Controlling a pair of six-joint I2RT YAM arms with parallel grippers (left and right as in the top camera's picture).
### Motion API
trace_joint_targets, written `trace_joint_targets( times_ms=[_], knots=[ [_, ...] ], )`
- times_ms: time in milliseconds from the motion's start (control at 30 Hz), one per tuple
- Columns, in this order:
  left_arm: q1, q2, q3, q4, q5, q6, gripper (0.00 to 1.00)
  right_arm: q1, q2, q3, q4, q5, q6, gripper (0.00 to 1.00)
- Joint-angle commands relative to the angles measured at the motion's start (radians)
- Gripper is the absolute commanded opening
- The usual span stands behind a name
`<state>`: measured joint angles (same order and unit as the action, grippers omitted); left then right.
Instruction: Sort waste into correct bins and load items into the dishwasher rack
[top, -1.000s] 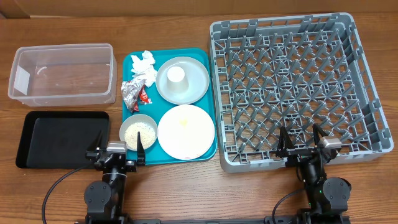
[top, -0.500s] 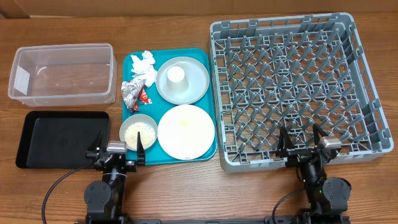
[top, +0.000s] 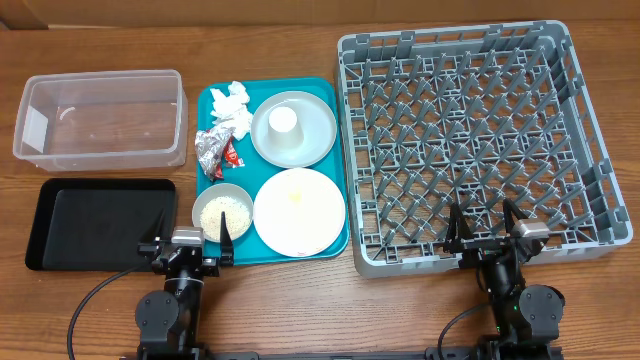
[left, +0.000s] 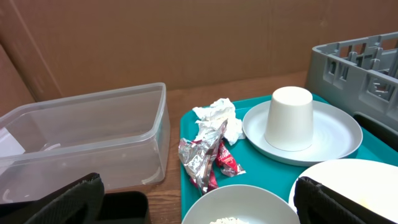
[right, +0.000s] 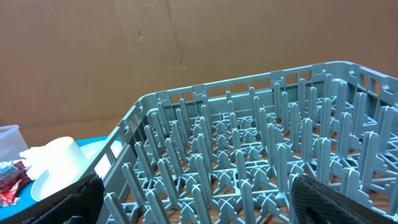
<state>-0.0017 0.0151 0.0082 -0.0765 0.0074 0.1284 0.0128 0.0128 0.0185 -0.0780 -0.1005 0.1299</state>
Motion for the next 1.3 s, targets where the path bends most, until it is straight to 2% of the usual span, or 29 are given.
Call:
trace_joint_targets(
  times_ms=[0, 1067, 1267],
  knots=[
    [0.008, -0.003, -0.003, -0.002, -0.004, -0.017, 1.0, -0.007, -0.007, -0.01, 0.005, -0.002, 0.0, 1.0],
    [0.008, -0.003, -0.003, -0.002, -0.004, -0.017, 1.0, -0.007, -0.007, -0.01, 0.013, 0.008, 0.001, 1.0],
    [0.008, -0.003, -0.003, -0.002, -0.004, -0.017, 1.0, -0.006, -0.007, 0.009, 0.037, -0.256, 0.001, 1.0]
  ],
)
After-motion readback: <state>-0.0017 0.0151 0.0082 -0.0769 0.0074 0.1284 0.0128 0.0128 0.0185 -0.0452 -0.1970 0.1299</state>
